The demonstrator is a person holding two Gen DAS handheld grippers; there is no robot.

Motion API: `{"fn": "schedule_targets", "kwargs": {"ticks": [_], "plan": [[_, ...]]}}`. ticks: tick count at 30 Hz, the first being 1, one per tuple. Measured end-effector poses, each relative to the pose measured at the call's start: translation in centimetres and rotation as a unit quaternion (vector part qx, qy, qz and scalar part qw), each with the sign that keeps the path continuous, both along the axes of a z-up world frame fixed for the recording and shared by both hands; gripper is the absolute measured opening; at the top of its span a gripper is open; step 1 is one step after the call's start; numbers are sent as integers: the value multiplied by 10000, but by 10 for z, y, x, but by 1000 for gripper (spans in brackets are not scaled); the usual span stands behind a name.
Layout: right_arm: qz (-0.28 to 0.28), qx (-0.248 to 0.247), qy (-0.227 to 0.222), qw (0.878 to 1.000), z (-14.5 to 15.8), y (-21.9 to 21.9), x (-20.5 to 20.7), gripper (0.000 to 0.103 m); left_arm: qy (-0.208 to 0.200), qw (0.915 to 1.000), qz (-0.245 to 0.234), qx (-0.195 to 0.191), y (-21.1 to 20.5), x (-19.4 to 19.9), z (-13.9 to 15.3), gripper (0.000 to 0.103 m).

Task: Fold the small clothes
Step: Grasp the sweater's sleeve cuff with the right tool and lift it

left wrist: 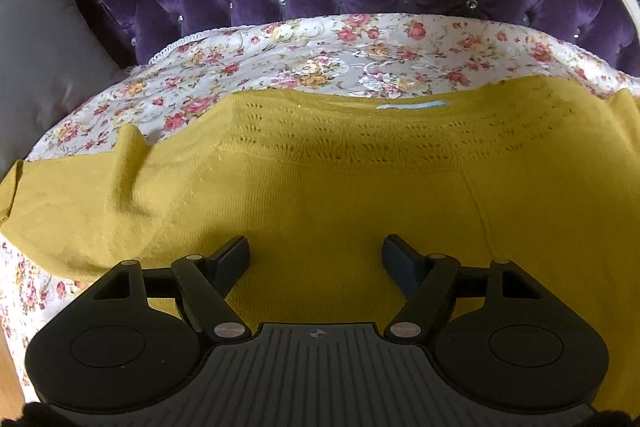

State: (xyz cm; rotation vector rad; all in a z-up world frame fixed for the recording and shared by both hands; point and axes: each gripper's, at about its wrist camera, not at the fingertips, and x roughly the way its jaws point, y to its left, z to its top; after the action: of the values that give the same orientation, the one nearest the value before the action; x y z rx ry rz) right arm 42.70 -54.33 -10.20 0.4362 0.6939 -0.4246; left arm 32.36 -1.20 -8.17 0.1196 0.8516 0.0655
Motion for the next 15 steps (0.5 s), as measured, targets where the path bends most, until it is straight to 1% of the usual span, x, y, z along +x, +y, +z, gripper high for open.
{"fn": "schedule_targets", "kwargs": {"ticks": [2, 4, 7, 10, 11, 13, 14, 15], "plan": [[39, -149, -3, 9999, 8, 2, -4, 9, 93, 9999, 92, -35, 2, 3, 0, 79], [62, -363, -33, 9993, 22, 5, -16, 9, 182, 9996, 141, -135, 4, 6, 1, 79], [-155, -336, -22, 9993, 36, -5, -41, 9, 225, 9994, 171, -217, 7, 9, 3, 78], [-314, -448, 172, 9984, 42, -13, -56, 9, 165, 9997, 70, -139, 4, 9, 3, 78], [-374, -420, 205, 9982, 44, -15, -59, 9, 156, 9998, 32, -126, 3, 9, 2, 76], [-447, -368, 143, 9982, 53, -13, -63, 9, 172, 9997, -49, -187, 3, 10, 3, 67], [-438, -412, 70, 9982, 61, -9, -65, 9, 187, 9995, -84, -240, 4, 10, 5, 59], [-389, -471, -14, 9981, 71, -2, -64, 9, 176, 9994, -86, -272, 6, 9, 9, 57]]}}
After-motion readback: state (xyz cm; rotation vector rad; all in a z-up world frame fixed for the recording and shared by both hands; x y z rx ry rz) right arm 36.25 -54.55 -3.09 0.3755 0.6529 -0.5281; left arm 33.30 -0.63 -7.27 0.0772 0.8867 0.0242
